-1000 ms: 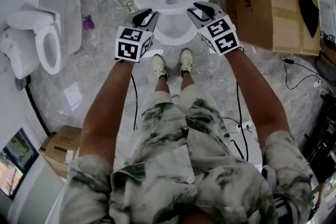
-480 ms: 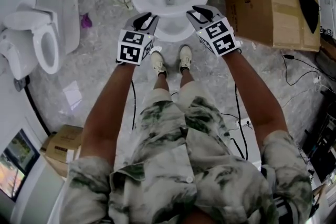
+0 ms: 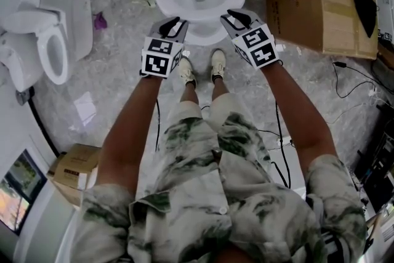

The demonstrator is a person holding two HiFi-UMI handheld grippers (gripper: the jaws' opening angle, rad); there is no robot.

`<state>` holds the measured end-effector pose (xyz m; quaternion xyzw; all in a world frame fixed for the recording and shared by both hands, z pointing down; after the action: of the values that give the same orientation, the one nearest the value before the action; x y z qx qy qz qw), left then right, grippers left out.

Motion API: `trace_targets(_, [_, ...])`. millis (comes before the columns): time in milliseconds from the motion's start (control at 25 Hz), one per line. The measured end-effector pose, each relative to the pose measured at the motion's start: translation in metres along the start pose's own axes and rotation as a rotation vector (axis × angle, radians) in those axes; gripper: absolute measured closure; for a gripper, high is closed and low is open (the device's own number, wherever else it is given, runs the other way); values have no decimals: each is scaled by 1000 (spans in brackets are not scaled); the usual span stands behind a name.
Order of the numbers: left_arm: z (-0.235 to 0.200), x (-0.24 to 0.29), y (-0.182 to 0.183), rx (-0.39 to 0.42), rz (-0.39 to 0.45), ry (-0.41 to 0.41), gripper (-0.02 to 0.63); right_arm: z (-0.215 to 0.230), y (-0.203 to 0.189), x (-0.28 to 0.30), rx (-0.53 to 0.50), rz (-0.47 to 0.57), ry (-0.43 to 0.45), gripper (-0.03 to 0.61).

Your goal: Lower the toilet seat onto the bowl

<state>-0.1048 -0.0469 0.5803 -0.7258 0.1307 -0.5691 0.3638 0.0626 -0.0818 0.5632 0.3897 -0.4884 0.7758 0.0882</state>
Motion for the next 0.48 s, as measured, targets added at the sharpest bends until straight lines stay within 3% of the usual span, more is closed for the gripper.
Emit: trace_targets(480, [10,9,-25,-1,-43,-13,514,-6,-26,11,39,-18,1,459])
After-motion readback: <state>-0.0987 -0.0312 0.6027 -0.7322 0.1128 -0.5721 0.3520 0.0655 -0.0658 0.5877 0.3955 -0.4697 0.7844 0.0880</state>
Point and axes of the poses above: the fingertips, and each gripper's own axes: x forward along the fingers, z to its right, y out of its top, the point moved 5 cm from there along -x, backward along the fingers, and after that the axes turned 8 degrees about y, right-handed, at the moved point
